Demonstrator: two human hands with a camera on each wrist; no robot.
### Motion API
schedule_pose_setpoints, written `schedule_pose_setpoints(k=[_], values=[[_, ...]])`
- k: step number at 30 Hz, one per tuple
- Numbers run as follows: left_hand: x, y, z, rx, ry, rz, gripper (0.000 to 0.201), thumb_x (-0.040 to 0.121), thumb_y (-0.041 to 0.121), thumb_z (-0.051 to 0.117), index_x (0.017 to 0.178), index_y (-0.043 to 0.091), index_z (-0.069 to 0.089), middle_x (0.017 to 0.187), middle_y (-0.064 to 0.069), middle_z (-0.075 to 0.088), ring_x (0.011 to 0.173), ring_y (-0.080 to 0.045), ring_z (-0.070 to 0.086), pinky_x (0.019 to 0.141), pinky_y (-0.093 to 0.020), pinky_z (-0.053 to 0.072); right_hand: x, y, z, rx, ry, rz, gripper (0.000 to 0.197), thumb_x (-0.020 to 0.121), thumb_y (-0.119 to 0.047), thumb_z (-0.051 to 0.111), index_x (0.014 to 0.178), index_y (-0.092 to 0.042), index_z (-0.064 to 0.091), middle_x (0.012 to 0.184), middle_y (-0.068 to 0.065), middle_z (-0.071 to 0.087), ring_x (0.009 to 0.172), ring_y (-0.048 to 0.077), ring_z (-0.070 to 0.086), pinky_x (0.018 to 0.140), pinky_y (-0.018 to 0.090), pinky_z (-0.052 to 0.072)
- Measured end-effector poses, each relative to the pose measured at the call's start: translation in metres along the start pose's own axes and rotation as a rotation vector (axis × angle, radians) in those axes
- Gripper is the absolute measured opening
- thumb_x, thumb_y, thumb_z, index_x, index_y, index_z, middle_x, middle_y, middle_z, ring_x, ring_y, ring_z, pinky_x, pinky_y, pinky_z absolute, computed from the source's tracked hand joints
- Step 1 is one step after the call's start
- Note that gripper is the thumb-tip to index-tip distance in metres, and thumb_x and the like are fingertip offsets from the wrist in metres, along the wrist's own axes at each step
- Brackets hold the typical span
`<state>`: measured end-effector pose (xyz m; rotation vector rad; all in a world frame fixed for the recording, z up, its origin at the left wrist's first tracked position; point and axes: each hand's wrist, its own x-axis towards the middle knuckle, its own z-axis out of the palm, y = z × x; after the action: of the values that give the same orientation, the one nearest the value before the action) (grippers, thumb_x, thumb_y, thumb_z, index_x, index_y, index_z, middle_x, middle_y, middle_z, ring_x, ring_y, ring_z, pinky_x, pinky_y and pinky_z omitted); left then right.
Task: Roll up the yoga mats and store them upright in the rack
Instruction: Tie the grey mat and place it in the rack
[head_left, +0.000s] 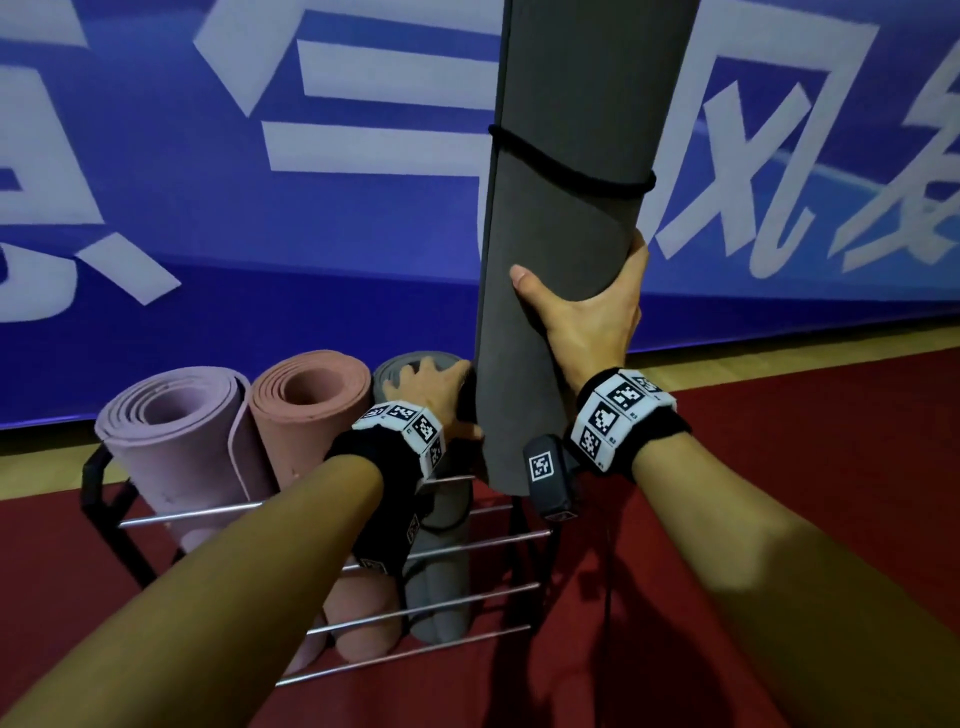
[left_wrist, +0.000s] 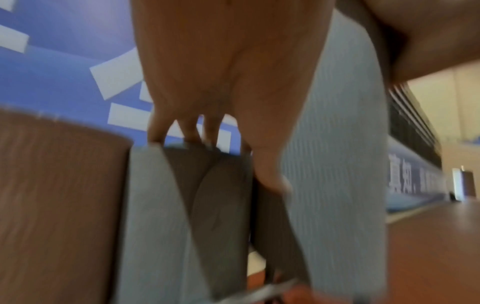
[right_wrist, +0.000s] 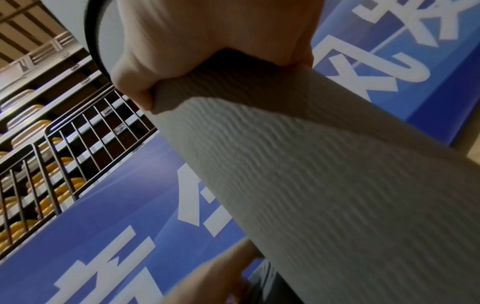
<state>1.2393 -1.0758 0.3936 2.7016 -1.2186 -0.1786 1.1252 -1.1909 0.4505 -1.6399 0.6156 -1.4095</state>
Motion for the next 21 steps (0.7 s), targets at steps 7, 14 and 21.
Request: schedule_pose_setpoints(k=[7, 14, 21], values=[[0.005, -0.011, 0.004, -0.030, 0.071, 0.029, 0.053, 0.089, 0.026, 0.067, 0.137, 0.032, 0.046, 0.140, -0.009, 0.046, 0.132, -0.041, 0.040, 0.110, -0.060, 0.032, 0.015, 0.000, 0.016, -0.001, 0.043, 0.001, 0.113, 0.056, -0.056, 0.091, 0.148, -0.029, 0.030, 0.141, -0.006, 0.050, 0.125, 0.016, 0.052, 0.104, 0.031, 0.047], [0.005, -0.022, 0.008, -0.015, 0.103, 0.065, 0.046, 0.092, 0.029, 0.060, 0.136, 0.032, 0.047, 0.137, -0.010, 0.046, 0.130, -0.042, 0.041, 0.109, -0.060, 0.033, 0.019, 0.014, 0.032, -0.014, 0.081, 0.008, 0.114, 0.056, -0.056, 0.090, 0.148, -0.029, 0.029, 0.144, -0.003, 0.049, 0.128, 0.019, 0.050, 0.107, 0.039, 0.047], [0.010, -0.029, 0.009, -0.031, 0.090, 0.083, 0.053, 0.089, 0.023, 0.065, 0.138, 0.033, 0.048, 0.137, -0.009, 0.048, 0.131, -0.041, 0.040, 0.110, -0.060, 0.031, 0.028, 0.019, 0.055, -0.031, 0.036, -0.001, 0.118, 0.057, -0.056, 0.089, 0.151, -0.026, 0.025, 0.149, 0.000, 0.044, 0.135, 0.023, 0.044, 0.112, 0.041, 0.042]])
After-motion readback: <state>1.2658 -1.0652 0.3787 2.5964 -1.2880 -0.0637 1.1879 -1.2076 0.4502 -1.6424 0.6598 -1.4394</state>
